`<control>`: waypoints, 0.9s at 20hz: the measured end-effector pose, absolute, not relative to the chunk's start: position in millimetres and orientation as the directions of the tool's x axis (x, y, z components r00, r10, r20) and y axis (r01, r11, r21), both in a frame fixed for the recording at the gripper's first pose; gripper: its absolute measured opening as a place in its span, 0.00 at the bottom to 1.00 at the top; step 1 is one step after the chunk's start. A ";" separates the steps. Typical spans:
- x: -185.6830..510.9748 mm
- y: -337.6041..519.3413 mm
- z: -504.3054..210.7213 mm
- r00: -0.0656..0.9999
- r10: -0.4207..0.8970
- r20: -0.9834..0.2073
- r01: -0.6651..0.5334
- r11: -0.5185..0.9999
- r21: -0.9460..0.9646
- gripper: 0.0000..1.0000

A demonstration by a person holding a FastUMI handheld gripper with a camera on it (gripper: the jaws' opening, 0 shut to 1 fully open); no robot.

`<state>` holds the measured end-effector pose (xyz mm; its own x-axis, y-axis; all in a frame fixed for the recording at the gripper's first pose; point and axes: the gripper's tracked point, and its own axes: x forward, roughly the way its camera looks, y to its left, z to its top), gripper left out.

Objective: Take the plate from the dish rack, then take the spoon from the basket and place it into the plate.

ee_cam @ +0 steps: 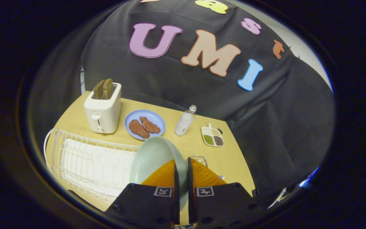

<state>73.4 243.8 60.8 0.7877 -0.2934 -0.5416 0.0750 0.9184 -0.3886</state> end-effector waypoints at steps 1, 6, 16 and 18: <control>71.3 241.9 63.2 0.791 -0.287 -0.540 0.066 0.918 -0.390 0.13; 60.9 224.0 85.5 0.820 -0.234 -0.523 0.063 0.944 -0.323 0.13; 6.0 121.4 105.7 0.841 -0.238 -0.486 0.119 0.957 -0.264 0.13; -5.2 105.8 94.2 0.839 -0.223 -0.496 0.113 0.964 -0.242 0.13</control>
